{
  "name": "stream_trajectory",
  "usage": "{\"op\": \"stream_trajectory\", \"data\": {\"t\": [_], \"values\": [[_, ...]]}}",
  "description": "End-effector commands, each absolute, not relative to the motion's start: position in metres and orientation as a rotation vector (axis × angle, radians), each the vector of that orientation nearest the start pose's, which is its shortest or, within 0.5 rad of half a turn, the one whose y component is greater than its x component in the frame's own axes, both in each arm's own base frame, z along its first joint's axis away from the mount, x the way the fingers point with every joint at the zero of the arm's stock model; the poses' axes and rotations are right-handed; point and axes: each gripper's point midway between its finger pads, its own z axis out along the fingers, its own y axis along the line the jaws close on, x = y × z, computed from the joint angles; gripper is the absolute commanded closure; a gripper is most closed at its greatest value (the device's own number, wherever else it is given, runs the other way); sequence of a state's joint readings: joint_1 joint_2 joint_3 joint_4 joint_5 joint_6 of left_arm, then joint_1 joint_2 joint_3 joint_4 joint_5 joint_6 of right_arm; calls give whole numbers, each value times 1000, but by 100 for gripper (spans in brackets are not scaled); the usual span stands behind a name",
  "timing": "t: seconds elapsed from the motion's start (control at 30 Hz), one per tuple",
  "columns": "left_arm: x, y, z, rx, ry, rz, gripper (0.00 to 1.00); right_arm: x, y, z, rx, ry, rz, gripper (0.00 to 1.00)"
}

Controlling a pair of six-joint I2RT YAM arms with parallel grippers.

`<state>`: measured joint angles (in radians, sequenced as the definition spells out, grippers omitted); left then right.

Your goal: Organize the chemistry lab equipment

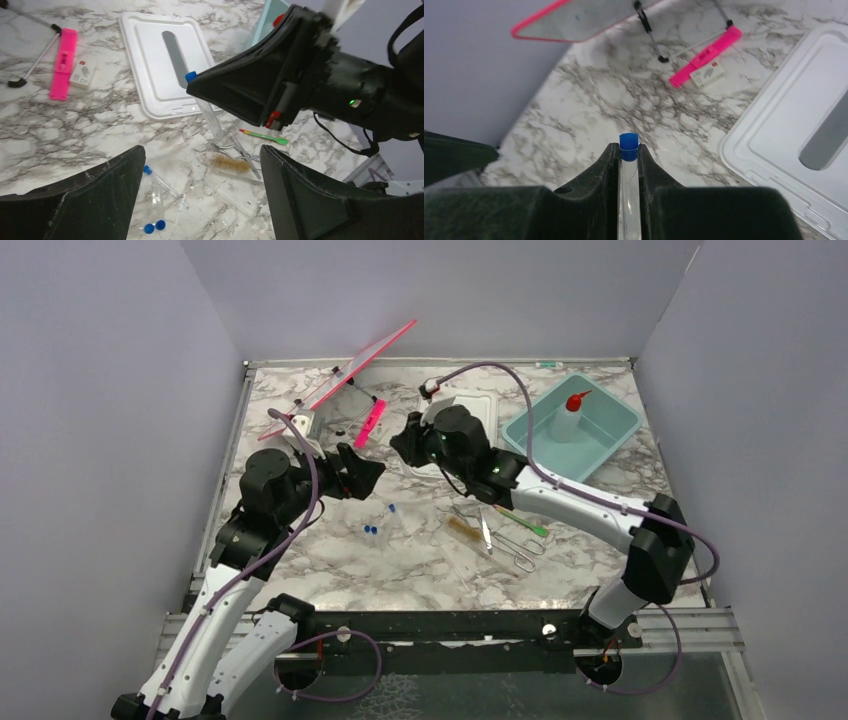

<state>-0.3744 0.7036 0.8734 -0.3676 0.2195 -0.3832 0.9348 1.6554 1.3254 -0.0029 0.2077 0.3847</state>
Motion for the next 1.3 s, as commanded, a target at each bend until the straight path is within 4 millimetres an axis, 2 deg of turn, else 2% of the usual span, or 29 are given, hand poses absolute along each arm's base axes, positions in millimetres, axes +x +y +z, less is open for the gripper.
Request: {"op": "stream_trajectory", "data": {"t": [0.0,0.1,0.2,0.33,0.37,0.47,0.63,0.77,0.83,0.93,1.1,1.27], "values": [[232,-182,317,180,1749,-983,18,303,408,309,-297,1751,961,81],[228,-202,320,245,1736,-1125,28,288,412,343,-279,1696,1101,81],[231,-209,326,224,1702,-1184,32,277,412,362,-264,1655,1192,81],[234,-213,336,195,1637,-1247,42,268,413,369,-279,1652,1247,81],[235,-214,335,195,1636,-1252,49,266,413,370,-282,1651,1256,81],[241,-214,331,199,1661,-1221,60,261,412,373,-281,1649,1284,81],[240,-214,340,245,1630,-1197,81,257,411,371,-284,1658,1302,80],[243,-208,335,325,1637,-1088,99,256,409,373,-284,1668,1299,73],[245,-204,332,381,1645,-1009,100,255,408,375,-288,1685,1287,64],[245,-201,329,511,1624,-903,100,254,408,379,-309,1736,1259,54],[249,-195,320,636,1620,-765,100,249,410,374,-393,1818,1218,51],[246,-199,317,750,1598,-704,100,250,416,373,-430,1857,1196,51]]}}
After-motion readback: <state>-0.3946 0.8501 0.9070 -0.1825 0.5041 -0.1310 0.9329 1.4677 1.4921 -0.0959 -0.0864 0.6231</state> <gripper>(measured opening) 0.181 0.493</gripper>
